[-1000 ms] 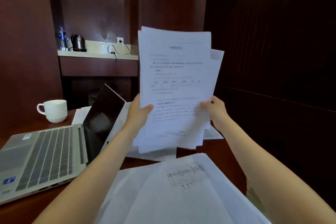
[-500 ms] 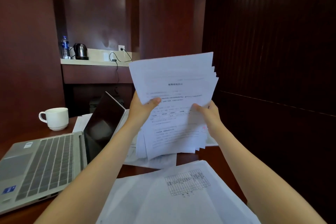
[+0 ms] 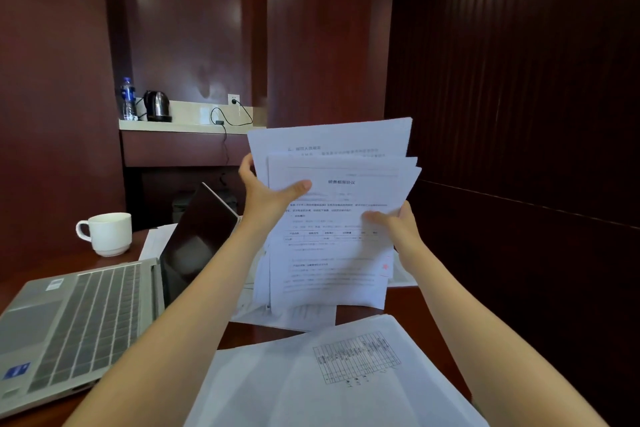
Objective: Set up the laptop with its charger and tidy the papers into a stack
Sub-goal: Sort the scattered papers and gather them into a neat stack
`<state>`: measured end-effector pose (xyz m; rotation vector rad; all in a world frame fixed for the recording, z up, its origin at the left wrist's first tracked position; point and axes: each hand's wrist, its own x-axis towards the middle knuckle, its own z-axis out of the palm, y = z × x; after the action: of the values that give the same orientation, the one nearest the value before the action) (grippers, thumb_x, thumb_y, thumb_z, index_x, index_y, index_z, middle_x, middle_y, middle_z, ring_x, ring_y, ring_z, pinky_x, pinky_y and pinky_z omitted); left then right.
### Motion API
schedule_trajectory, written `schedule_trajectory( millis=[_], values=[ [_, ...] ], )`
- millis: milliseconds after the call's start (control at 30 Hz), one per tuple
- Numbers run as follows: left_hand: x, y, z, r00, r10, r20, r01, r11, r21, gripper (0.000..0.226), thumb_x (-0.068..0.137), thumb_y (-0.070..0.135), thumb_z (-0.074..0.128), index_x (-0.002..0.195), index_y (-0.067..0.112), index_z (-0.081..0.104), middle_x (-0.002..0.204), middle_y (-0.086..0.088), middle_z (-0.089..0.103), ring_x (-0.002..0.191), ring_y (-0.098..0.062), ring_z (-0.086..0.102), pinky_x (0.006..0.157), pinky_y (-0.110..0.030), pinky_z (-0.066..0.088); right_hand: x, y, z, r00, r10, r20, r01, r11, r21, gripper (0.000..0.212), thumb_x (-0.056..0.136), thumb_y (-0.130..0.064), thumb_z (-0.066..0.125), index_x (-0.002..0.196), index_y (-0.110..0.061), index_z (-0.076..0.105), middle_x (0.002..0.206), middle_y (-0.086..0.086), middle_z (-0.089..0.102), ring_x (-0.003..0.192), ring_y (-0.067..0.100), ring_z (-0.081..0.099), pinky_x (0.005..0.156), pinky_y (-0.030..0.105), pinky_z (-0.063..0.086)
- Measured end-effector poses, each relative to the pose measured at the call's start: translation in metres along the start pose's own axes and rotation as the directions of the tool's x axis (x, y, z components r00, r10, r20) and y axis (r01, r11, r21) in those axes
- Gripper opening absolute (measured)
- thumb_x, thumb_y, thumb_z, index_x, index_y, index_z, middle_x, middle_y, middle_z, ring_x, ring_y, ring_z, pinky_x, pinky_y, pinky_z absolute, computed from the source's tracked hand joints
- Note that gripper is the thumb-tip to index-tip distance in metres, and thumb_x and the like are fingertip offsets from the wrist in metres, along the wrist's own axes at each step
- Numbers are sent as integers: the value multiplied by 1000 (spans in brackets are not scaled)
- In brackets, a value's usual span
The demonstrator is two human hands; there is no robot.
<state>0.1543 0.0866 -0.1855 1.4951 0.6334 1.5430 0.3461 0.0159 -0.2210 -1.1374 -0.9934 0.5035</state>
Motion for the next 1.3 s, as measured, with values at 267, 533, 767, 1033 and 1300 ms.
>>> schedule_trajectory(
  millis=[267,533,767,1033,1300],
  values=[
    [2,2,1,982,-130,-138,115,987,-116,32,85,2,64,116,5,60,104,-4,63,94,-18,59,81,-28,45,11,14,-13,977,9,-211,-51,980,-190,70,80,-15,74,137,-10,34,126,10,47,108,24,51,94,41,45],
    [-1,-13,18,904,-419,-90,282,741,-609,31,88,2,61,118,3,57,108,-9,63,84,-22,64,75,-40,54,-7,40,-34,871,401,-283,-335,907,253,94,74,-20,78,147,-15,20,141,8,40,127,31,42,101,49,37],
    [-15,-40,14,907,-421,22,345,713,-611,23,90,7,59,112,8,58,107,-7,64,94,-21,63,93,-43,47,-8,42,-56,925,337,-174,-263,901,345,36,85,-8,67,119,-7,58,124,11,61,108,29,59,89,47,49],
    [-25,-77,-33,911,-399,105,393,916,76,27,89,14,62,115,19,57,114,-1,61,105,-19,55,92,-37,44,-10,50,-96,889,226,-397,-175,971,160,39,86,-6,66,123,-2,56,122,11,60,104,28,58,90,40,47],
    [-29,-87,-33,949,-300,99,284,948,142,54,77,9,74,125,15,51,117,1,59,112,-19,54,95,-34,43,-18,55,-104,962,197,-188,-199,980,6,31,84,-13,68,114,-10,61,113,6,66,97,25,64,87,42,51]
  ],
)
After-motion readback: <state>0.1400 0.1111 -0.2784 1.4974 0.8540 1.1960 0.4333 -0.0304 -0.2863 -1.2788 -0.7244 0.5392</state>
